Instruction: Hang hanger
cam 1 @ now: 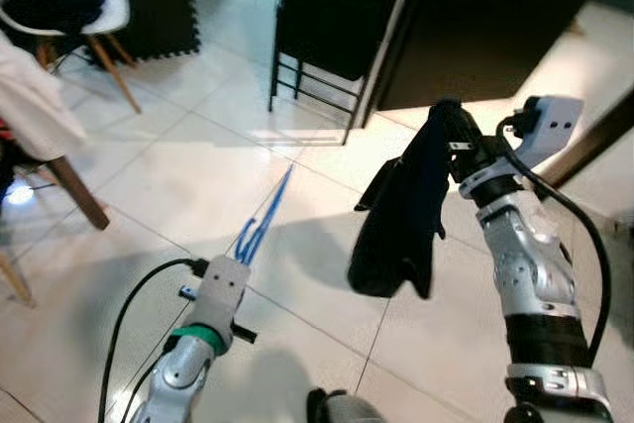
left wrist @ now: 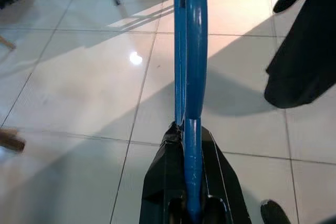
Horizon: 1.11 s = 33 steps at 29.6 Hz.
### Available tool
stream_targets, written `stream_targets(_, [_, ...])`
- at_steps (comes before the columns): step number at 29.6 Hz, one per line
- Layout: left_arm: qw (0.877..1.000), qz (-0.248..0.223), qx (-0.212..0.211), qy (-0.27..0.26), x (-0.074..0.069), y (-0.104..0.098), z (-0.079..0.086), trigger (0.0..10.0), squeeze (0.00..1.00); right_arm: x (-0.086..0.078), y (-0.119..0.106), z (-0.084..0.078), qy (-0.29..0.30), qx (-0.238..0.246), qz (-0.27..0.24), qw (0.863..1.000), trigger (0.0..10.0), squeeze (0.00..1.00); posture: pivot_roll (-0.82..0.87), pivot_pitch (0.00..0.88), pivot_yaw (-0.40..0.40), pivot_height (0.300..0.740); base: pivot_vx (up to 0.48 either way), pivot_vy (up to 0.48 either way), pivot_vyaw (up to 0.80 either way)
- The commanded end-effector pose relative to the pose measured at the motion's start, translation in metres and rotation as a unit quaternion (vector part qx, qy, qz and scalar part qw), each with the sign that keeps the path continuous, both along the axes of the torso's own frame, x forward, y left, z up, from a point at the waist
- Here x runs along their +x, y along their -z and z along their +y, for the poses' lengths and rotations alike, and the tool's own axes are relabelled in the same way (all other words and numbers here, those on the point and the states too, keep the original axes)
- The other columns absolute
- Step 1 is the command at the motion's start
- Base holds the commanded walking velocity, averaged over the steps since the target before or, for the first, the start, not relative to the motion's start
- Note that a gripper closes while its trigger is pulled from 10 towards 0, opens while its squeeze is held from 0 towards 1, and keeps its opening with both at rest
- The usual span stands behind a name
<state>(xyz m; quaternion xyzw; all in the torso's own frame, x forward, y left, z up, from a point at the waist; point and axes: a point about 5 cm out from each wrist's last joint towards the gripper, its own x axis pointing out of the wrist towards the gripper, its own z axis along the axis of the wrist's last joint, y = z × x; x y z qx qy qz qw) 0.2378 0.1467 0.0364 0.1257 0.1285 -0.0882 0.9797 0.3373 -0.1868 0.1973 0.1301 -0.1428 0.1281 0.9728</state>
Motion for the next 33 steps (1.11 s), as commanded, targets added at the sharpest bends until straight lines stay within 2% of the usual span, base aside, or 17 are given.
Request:
stream_targets(1, [1.000,0.001,0.000,0.014,-0.004,0.001,-0.006,10.0,0.00,-0.001,-0.006,-0.003,0.004,-0.003,-0.017,1.000,10.0,0.00,0.05,0.048,-0.025,0.740,0.000,0.000,-0.76])
stream_targets(6, [1.000,-0.003,0.005,0.021,-0.010,-0.001,-0.001,10.0,0.00,-0.001,-0.002,0.007,-0.028,-0.050,-0.018,0.998,10.0,0.00,0.06,0.050,-0.029,0.740,0.000,0.000,-0.46])
stream_targets(8, [0.999,-0.007,-0.003,0.033,-0.016,-0.005,0.004,10.0,0.00,-0.002,0.005,0.019,-0.077,-0.113,-0.011,0.991,10.0,0.00,0.06,0.050,-0.034,0.740,0.000,0.000,0.00])
stream_targets(11, [0.999,-0.012,-0.015,0.045,-0.020,-0.010,0.007,10.0,0.00,-0.001,0.012,0.025,-0.110,-0.163,-0.003,0.980,10.0,0.00,0.07,0.050,-0.041,0.740,0.000,0.000,0.00])
stream_targets(12, [0.999,-0.012,-0.015,0.045,-0.020,-0.010,0.007,10.0,0.00,-0.001,0.012,0.025,-0.110,-0.163,-0.003,0.980,10.0,0.00,0.07,0.050,-0.041,0.740,0.000,0.000,0.00])
stream_targets(13, [0.999,-0.024,-0.019,0.036,-0.020,-0.013,0.008,10.0,0.00,0.000,0.017,0.031,-0.130,-0.193,0.000,0.972,10.0,0.00,0.08,0.049,-0.045,0.740,0.000,0.000,0.00])
stream_targets(17, [0.999,-0.037,-0.018,0.016,-0.016,-0.016,0.008,10.0,0.00,0.000,0.020,0.038,-0.145,-0.201,0.002,0.969,10.0,0.00,0.08,0.048,-0.050,0.740,0.000,0.000,0.00])
stream_targets(22, [0.999,-0.030,-0.033,-0.029,-0.005,-0.016,0.001,10.0,0.00,0.000,0.031,0.052,-0.144,-0.148,0.023,0.978,10.0,0.00,0.08,0.047,-0.055,0.740,0.000,0.000,0.00])
stream_targets(23, [0.999,-0.026,-0.032,-0.029,-0.004,-0.015,-0.001,10.0,0.00,-0.003,0.040,0.056,-0.141,-0.131,0.037,0.981,10.0,0.00,0.08,0.048,-0.054,0.740,0.000,0.000,0.00])
stream_targets(26, [0.999,-0.026,-0.025,-0.019,-0.005,-0.015,-0.004,10.0,0.00,-0.007,0.052,0.061,-0.146,-0.131,0.053,0.979,10.0,0.00,0.08,0.050,-0.050,0.740,0.000,0.000,0.00])
stream_targets(27, [0.999,-0.026,-0.008,0.019,-0.010,-0.014,-0.007,10.0,0.00,-0.014,0.065,0.066,-0.161,-0.155,0.061,0.973,10.0,0.00,0.07,0.053,-0.043,0.740,0.000,0.000,0.00])
stream_targets(28, [0.999,-0.026,-0.008,0.019,-0.010,-0.014,-0.007,10.0,0.00,-0.014,0.065,0.066,-0.161,-0.155,0.061,0.973,10.0,0.00,0.07,0.053,-0.043,0.740,0.000,0.000,0.00])
stream_targets(30, [0.998,-0.014,0.003,0.068,-0.025,-0.013,-0.005,10.0,0.00,-0.024,0.078,0.074,-0.182,-0.205,0.056,0.960,10.0,0.00,0.07,0.061,-0.036,0.740,0.000,0.000,0.00])
stream_targets(32, [0.998,-0.014,0.003,0.068,-0.025,-0.013,-0.005,10.0,0.00,-0.024,0.078,0.074,-0.182,-0.205,0.056,0.960,10.0,0.00,0.07,0.061,-0.036,0.740,0.000,0.000,0.00])
stream_targets(33, [0.997,-0.006,0.005,0.075,-0.033,-0.013,0.004,10.0,0.00,-0.025,0.078,0.076,-0.190,-0.228,0.044,0.954,10.0,0.00,0.07,0.063,-0.036,0.740,0.000,0.000,0.00])
